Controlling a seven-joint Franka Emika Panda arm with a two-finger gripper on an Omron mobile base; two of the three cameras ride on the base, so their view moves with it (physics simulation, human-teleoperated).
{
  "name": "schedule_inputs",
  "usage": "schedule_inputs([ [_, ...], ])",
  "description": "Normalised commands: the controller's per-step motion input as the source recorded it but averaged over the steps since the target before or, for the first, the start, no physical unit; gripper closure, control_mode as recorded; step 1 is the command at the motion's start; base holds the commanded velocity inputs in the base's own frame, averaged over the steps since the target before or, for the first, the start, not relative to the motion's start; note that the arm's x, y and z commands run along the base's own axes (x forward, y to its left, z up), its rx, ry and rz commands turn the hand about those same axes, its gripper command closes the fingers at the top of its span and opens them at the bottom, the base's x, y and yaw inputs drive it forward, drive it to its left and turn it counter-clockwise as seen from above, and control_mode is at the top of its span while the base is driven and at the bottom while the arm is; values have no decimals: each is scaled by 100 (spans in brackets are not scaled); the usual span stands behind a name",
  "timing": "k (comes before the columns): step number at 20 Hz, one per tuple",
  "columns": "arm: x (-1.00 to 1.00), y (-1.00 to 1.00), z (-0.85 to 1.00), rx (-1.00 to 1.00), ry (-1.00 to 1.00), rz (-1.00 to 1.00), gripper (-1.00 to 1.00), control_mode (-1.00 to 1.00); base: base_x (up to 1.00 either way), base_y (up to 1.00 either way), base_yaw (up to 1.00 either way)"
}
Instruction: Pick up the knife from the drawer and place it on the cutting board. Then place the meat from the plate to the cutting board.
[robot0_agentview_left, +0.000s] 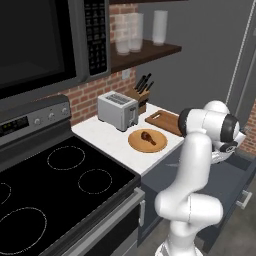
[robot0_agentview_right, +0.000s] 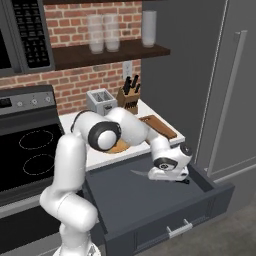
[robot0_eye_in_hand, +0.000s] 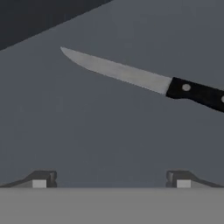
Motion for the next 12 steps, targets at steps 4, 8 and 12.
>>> schedule_inputs([
  [4, 40, 3, -1, 7, 6, -26, -100, -100, 0, 0, 0],
  [8, 21, -11, -3, 2, 1, -19, -100, -100, 0, 0, 0],
  [12, 21, 0, -3, 0, 0, -15, -100, -100, 0, 0, 0],
])
